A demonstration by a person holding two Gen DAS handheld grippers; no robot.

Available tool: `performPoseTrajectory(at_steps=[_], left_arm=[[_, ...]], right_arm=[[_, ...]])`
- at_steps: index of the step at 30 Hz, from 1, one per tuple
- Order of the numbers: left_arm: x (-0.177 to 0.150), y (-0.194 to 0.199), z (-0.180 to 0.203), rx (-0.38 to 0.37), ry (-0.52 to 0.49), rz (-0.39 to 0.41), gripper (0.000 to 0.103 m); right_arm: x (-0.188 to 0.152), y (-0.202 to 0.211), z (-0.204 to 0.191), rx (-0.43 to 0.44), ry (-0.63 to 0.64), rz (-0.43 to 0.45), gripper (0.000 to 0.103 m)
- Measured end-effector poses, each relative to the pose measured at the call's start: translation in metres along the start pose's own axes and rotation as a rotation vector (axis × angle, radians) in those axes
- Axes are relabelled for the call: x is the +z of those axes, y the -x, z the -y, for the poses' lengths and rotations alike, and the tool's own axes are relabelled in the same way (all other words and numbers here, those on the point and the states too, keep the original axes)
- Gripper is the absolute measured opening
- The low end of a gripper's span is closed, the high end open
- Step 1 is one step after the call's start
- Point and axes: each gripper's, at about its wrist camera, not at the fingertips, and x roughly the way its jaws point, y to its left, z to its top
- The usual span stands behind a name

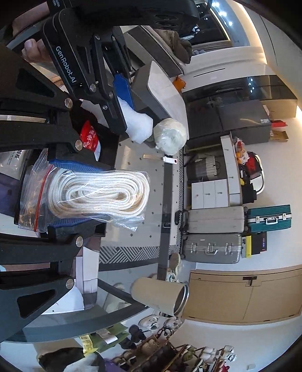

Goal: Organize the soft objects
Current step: 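Lower the foam and bagged rope into the black box and open both grippers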

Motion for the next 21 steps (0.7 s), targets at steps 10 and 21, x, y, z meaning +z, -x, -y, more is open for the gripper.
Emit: performPoseTrajectory(at_steps=[10, 21], left_arm=[[-0.009, -0.017, 0.004, -0.014, -0.014, -0.104, 0.036], [-0.021, -0.03, 0.012, -0.012, -0.044, -0.189, 0.037]], right_arm=[[-0.016, -0.026, 0.01, 0.001, -0.025, -0.126, 0.033], [-0.023, -0.037, 0.012, -0.013, -0.021, -0.166, 0.036]])
